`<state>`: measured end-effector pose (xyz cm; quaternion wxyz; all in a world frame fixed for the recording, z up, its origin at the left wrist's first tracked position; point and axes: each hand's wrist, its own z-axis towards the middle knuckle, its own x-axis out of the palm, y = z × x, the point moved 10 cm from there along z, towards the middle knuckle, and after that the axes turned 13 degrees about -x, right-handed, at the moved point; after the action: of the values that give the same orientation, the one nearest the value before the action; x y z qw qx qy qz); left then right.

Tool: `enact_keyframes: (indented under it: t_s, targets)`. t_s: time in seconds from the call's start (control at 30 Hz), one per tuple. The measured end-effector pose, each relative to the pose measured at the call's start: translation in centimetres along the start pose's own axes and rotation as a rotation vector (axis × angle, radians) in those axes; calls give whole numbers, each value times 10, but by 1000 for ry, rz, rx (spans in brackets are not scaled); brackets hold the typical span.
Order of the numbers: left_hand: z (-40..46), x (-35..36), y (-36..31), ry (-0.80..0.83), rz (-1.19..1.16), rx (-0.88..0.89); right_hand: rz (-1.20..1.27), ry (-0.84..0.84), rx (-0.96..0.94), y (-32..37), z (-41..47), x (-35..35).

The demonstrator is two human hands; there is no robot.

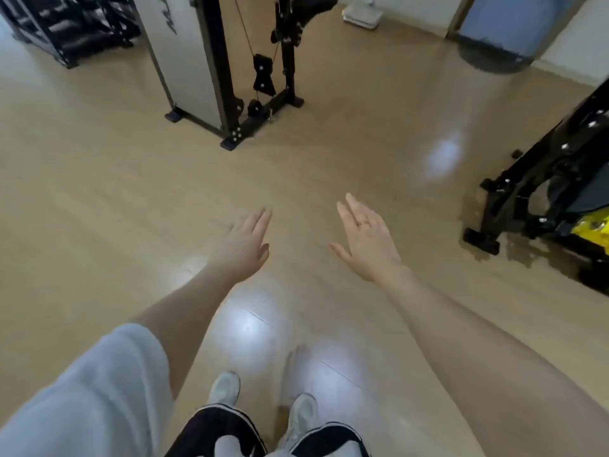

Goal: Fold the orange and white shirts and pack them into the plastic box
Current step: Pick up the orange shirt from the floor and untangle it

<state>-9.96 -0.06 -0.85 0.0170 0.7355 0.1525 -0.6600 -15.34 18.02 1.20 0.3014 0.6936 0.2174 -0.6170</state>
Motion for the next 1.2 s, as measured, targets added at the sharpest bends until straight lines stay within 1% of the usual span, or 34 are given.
enact_keyframes:
  t_s: [0.03, 0.07, 0.13, 0.17, 0.3, 0.4, 0.5, 0.6, 0.77, 0.87, 0.93, 1.03, 1.2]
  targets:
    - [-9, 6, 10, 25, 35, -38, 21, 56, -17, 6, 3, 14]
    - [-14, 10, 24, 32, 21, -76, 49, 109, -39, 13, 8, 25]
    - [-29, 20, 60, 59, -31, -174, 88, 215, -77, 30, 18, 47]
    - [-35, 21, 78, 62, -79, -227, 105, 239, -109, 42, 28, 53]
    - [-50, 1, 152, -13, -247, -419, 153, 226, -235, 105, 90, 52]
    - [-57, -21, 219, -99, -345, -579, 179, 231, -343, 167, 141, 54]
    - [-56, -42, 293, -165, -377, -736, 180, 265, -447, 231, 200, 59]
    - [-52, -60, 374, -230, -411, -839, 196, 304, -504, 298, 264, 70]
    - [-37, -79, 519, -190, -393, -962, 201, 406, -579, 416, 377, 88]
    - [-15, -101, 591, -194, -387, -998, 231, 386, -629, 483, 446, 78]
    - [7, -115, 627, -212, -403, -999, 253, 371, -635, 511, 489, 73]
    - [56, -131, 668, -218, -408, -962, 205, 358, -640, 531, 558, 74]
    - [175, -160, 743, -228, -418, -857, 106, 351, -607, 544, 696, 84]
